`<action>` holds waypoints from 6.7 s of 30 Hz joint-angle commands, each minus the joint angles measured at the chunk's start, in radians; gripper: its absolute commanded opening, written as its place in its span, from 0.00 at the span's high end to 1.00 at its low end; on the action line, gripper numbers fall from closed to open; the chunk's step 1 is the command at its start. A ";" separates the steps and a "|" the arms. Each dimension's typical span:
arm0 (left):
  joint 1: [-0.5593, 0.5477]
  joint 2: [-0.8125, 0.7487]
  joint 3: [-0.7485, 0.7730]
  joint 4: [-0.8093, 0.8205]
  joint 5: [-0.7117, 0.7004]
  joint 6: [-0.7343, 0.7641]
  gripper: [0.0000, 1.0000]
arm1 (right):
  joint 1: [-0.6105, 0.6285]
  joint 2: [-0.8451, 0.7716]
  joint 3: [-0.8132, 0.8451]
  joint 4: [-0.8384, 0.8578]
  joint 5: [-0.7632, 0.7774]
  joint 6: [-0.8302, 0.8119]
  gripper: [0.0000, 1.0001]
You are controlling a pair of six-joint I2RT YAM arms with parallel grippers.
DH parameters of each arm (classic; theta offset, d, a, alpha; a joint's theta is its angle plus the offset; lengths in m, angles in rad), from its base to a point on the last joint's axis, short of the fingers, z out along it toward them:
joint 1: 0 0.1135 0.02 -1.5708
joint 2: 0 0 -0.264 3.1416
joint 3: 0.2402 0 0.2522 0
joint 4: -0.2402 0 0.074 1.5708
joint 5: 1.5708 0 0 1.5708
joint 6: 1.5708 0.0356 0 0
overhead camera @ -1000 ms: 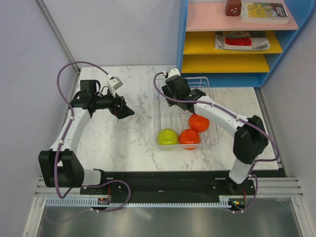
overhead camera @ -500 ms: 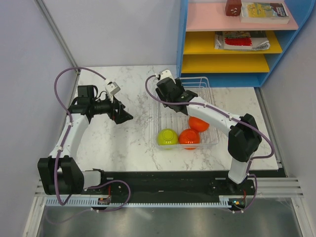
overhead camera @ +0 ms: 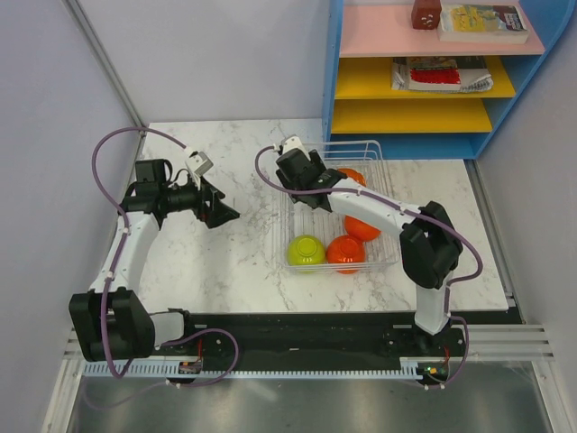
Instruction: Load the bowls into the dish rack
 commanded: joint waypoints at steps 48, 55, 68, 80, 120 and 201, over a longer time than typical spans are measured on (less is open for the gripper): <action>0.028 -0.067 -0.039 0.042 0.103 0.043 0.00 | 0.022 -0.032 0.127 -0.044 -0.055 -0.029 0.02; 0.030 -0.067 -0.038 0.041 0.103 0.040 0.00 | 0.013 -0.140 0.080 -0.023 0.020 -0.126 0.02; 0.030 -0.061 -0.025 0.035 0.107 0.040 0.00 | -0.399 -0.460 -0.199 -0.067 -0.012 -0.272 0.02; 0.028 -0.073 -0.042 0.038 0.067 0.046 0.00 | -0.594 -0.529 -0.494 -0.003 -0.090 -0.306 0.02; 0.030 -0.053 -0.059 0.056 0.082 0.045 0.00 | -0.434 -0.290 -0.431 0.061 -0.288 -0.201 0.06; 0.099 -0.225 0.002 0.016 -0.136 -0.029 0.00 | -0.444 -0.937 -0.362 -0.241 -0.888 -0.345 0.02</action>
